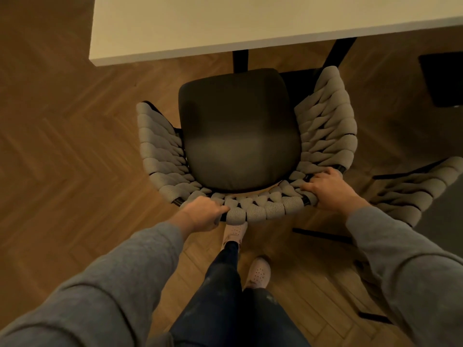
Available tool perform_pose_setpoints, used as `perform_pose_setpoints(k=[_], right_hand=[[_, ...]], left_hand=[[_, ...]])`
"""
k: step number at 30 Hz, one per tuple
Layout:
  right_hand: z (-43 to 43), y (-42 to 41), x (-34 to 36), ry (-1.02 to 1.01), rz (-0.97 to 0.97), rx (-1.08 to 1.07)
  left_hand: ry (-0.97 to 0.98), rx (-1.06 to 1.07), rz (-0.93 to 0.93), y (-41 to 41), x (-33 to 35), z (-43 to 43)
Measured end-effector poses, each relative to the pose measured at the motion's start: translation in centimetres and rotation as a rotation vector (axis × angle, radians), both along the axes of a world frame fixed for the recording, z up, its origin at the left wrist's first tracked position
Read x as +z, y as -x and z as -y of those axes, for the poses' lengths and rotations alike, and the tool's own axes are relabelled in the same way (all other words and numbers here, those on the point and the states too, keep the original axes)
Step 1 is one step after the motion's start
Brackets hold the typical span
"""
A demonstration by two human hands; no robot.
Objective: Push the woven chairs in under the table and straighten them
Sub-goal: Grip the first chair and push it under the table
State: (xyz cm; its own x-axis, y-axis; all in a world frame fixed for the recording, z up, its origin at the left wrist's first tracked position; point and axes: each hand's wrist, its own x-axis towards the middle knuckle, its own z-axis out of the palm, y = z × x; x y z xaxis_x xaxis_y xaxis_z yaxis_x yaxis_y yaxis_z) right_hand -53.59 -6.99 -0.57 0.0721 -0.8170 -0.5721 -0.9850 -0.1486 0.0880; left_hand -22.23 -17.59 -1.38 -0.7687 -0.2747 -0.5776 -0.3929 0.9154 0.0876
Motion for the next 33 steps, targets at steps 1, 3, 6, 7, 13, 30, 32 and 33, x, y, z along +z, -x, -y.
perform_pose_setpoints(k=[1,3,6,7,13,30,32,33], right_hand=[[0.6,0.1,0.0,-0.01,-0.002,-0.013],[1.7,0.5,-0.2,-0.018,-0.01,-0.029],[3.4,1.2,-0.2,-0.016,0.014,-0.07],[4.0,1.4,-0.3,-0.011,0.024,-0.084],[7.0,1.9,0.1,0.001,0.042,-0.115],[10.5,3.6,-0.3,0.085,-0.008,-0.109],[10.6,3.8,-0.8,0.077,-0.029,-0.132],[10.4,3.8,-1.1,0.086,-0.028,-0.16]], left_hand=[[0.0,-0.009,-0.004,0.3,0.1,0.9],[0.011,-0.023,-0.003,0.8,0.1,2.4],[0.023,-0.047,0.0,1.6,0.1,4.7],[0.028,-0.054,-0.003,1.8,-0.1,5.5],[0.031,-0.051,-0.027,2.8,-0.5,9.2],[0.01,-0.153,-0.052,4.6,-1.0,13.8],[0.002,-0.151,-0.043,4.6,-1.2,13.9],[-0.001,-0.151,-0.026,4.6,-1.2,13.8]])
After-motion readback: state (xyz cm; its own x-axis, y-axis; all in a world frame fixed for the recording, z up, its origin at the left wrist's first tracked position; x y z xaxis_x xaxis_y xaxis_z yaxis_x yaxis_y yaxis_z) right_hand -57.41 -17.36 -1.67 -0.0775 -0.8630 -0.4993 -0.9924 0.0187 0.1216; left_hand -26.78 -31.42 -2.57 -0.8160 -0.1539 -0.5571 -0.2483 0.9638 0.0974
